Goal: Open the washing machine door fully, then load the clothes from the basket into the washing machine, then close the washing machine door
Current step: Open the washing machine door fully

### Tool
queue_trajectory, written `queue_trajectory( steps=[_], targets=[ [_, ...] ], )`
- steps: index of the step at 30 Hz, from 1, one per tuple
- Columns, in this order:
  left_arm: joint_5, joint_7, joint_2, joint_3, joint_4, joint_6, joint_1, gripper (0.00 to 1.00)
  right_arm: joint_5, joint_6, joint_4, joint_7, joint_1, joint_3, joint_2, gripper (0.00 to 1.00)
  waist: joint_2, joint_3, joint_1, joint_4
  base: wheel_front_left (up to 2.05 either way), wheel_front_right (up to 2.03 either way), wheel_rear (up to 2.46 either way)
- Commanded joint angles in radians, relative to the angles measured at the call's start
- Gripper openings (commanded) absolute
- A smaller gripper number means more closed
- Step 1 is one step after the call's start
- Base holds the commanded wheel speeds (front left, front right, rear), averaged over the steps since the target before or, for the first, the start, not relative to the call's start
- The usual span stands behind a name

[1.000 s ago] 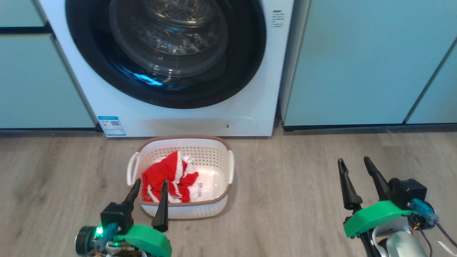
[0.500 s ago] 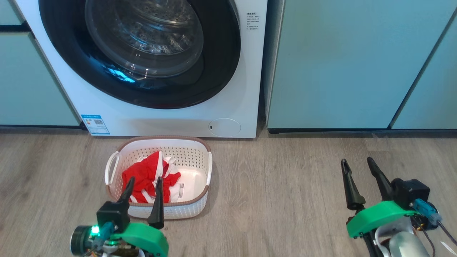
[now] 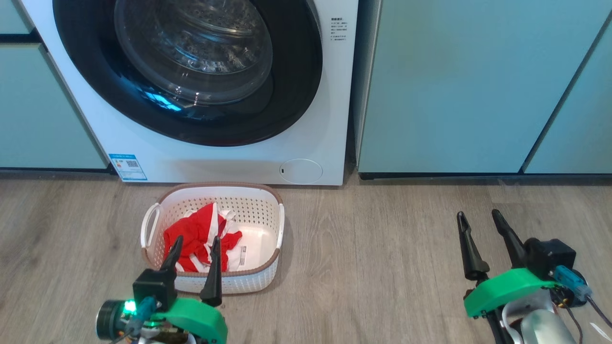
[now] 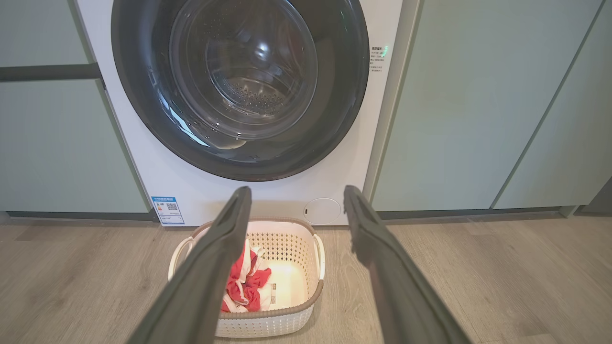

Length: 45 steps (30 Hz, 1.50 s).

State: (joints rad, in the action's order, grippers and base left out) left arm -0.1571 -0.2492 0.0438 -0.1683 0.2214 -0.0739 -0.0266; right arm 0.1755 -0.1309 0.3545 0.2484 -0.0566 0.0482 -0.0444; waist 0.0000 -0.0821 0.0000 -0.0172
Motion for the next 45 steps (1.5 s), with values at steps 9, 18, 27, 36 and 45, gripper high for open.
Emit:
queue_trajectory(
  steps=[9,18,27,36,45],
  targets=[
    [0.018,-0.013,0.006,0.020,-0.037,-0.013,0.038,1.00,0.001,0.000,-0.037,0.013,-0.052,-0.027,-0.006,1.00,0.0000,0.000,0.0000,0.006,0.00,0.00,0.00],
    [0.020,-0.013,0.006,0.012,-0.042,-0.024,0.037,1.00,0.030,0.000,-0.040,0.013,-0.055,-0.007,-0.006,0.00,0.0000,0.015,0.0000,0.013,0.00,0.00,0.00],
    [0.021,-0.013,0.006,0.014,-0.056,-0.032,0.064,1.00,0.110,0.000,-0.060,0.013,-0.144,-0.050,-0.006,0.00,0.0000,0.105,0.0000,0.027,0.00,0.00,0.00],
    [0.021,-0.013,0.006,0.004,-0.095,-0.005,0.211,1.00,0.365,0.000,-0.009,-0.094,-0.503,-0.039,-0.009,0.00,0.0000,0.345,0.0000,0.094,0.00,0.00,0.00],
    [-0.017,-0.013,0.006,-0.022,-0.124,-0.008,0.344,1.00,0.549,0.000,0.104,-0.282,-0.926,0.019,-0.056,0.00,0.0000,0.530,0.0000,0.176,0.00,0.00,0.00]
  ],
)
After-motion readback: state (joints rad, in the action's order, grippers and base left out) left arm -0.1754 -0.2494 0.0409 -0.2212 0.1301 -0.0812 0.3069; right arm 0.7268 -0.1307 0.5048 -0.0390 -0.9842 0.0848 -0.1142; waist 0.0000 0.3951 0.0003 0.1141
